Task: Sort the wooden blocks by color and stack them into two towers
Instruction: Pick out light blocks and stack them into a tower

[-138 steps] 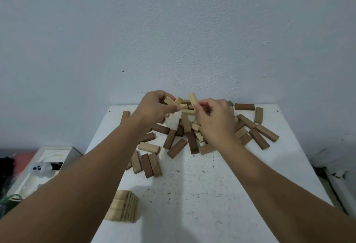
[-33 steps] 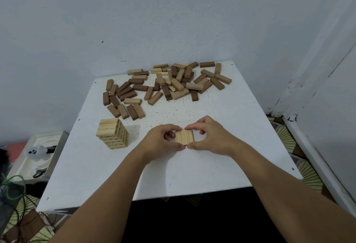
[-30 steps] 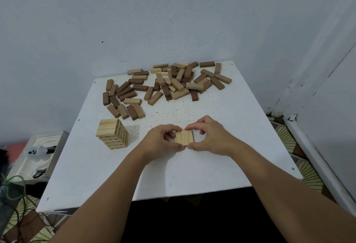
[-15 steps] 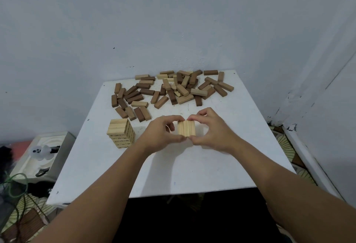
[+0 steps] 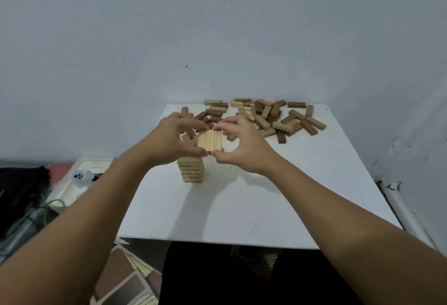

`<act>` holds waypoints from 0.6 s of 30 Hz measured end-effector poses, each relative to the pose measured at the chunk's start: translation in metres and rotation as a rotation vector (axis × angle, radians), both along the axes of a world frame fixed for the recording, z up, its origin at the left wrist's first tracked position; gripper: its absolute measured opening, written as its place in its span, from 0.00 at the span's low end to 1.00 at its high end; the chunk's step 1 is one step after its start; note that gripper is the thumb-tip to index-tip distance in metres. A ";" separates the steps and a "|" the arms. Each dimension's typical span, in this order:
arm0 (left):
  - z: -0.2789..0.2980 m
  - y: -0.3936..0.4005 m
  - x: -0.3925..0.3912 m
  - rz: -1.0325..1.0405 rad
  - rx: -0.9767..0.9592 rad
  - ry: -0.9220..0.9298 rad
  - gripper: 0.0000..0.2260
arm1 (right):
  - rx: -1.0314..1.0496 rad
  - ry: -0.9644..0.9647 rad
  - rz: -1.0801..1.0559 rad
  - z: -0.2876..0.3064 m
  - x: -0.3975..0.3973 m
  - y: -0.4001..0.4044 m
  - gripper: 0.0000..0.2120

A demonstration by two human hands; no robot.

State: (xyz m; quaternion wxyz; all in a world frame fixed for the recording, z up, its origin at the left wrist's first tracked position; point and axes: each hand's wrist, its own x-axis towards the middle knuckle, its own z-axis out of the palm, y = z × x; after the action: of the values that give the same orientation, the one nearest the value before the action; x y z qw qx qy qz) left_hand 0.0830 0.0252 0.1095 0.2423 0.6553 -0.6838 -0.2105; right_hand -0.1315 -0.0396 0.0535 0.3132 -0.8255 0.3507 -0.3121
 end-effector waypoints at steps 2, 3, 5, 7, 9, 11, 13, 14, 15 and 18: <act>-0.003 0.005 0.021 0.020 0.033 0.010 0.24 | 0.011 0.021 0.012 -0.003 0.022 0.002 0.30; -0.006 0.006 0.031 0.028 0.049 0.021 0.24 | 0.013 0.029 0.021 -0.004 0.031 0.002 0.31; -0.011 0.007 0.045 0.037 0.070 0.035 0.23 | 0.015 0.045 0.031 -0.008 0.044 0.001 0.31; -0.015 0.008 0.053 0.034 0.091 0.051 0.23 | 0.026 0.068 0.037 -0.011 0.052 0.000 0.29; -0.022 0.008 0.058 0.038 0.115 0.067 0.24 | 0.021 0.101 0.036 -0.015 0.057 -0.001 0.27; -0.028 0.005 0.061 0.033 0.143 0.086 0.24 | 0.026 0.117 0.032 -0.019 0.060 -0.002 0.26; -0.034 0.003 0.064 0.023 0.173 0.107 0.24 | 0.046 0.128 0.033 -0.022 0.061 -0.003 0.26; -0.036 0.002 0.065 0.021 0.185 0.120 0.24 | 0.059 0.134 0.032 -0.024 0.061 -0.004 0.26; -0.038 0.001 0.066 0.018 0.195 0.136 0.24 | 0.074 0.136 0.031 -0.025 0.061 -0.005 0.26; -0.041 -0.003 0.067 0.016 0.215 0.179 0.24 | 0.107 0.131 0.021 -0.026 0.060 -0.006 0.25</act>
State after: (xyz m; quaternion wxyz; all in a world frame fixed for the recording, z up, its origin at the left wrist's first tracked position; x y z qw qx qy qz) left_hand 0.1503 0.0224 0.0689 0.2324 0.6615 -0.6276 -0.3385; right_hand -0.0711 -0.0452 0.0277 0.3366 -0.8299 0.3777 -0.2351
